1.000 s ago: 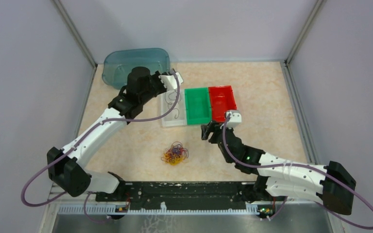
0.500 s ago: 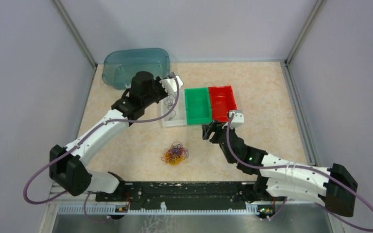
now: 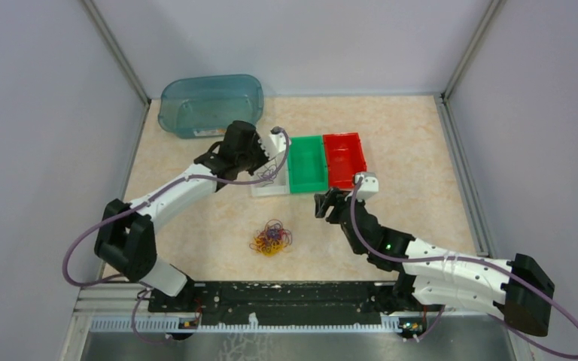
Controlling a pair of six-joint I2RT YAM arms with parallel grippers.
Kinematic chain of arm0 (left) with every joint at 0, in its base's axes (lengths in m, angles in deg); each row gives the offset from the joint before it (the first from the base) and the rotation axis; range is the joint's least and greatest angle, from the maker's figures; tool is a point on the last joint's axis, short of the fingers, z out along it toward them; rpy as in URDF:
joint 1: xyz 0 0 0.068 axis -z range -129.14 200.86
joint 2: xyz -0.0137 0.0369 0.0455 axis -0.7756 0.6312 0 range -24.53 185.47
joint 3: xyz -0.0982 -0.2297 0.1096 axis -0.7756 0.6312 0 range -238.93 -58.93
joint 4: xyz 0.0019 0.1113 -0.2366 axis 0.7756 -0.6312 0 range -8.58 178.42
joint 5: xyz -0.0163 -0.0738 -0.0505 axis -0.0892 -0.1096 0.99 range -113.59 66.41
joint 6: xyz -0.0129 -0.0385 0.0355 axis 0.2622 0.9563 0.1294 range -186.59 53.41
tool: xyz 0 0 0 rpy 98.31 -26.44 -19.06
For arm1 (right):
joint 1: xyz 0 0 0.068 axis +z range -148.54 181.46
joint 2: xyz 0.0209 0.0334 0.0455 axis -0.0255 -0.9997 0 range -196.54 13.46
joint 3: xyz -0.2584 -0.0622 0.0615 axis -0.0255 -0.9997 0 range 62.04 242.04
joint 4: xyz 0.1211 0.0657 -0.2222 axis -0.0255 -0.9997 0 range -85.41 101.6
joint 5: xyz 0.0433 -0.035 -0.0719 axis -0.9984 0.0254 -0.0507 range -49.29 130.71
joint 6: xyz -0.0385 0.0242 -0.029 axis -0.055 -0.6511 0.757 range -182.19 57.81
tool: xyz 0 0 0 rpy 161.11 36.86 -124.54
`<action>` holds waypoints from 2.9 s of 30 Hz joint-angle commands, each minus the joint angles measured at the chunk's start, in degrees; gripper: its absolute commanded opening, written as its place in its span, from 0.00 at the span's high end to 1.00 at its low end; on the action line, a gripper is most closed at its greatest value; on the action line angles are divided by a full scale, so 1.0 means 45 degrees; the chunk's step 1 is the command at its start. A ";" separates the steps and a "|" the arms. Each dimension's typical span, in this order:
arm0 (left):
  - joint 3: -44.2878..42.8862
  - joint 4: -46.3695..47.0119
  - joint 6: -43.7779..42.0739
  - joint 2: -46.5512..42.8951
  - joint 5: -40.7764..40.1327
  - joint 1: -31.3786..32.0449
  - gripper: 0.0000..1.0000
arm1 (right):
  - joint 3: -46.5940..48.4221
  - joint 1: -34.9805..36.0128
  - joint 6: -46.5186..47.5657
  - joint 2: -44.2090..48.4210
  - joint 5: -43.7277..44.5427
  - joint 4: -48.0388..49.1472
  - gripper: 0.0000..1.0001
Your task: Untangle the cables
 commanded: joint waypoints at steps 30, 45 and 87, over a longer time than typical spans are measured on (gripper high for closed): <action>-0.1836 -0.1375 -0.0061 0.1810 0.2606 -0.0721 0.11 | -0.0199 -0.0170 -0.0014 0.0432 0.0179 0.0678 0.35; 0.0475 -0.6276 -0.2107 -0.2354 0.6878 -0.0734 0.00 | 0.0194 -0.0306 0.0739 0.0290 -0.1644 0.0265 0.32; 0.4049 -0.5127 -0.1997 -0.3286 0.7502 -0.0208 1.00 | 0.0845 -0.0371 0.0583 -0.2397 -0.4478 0.1975 0.31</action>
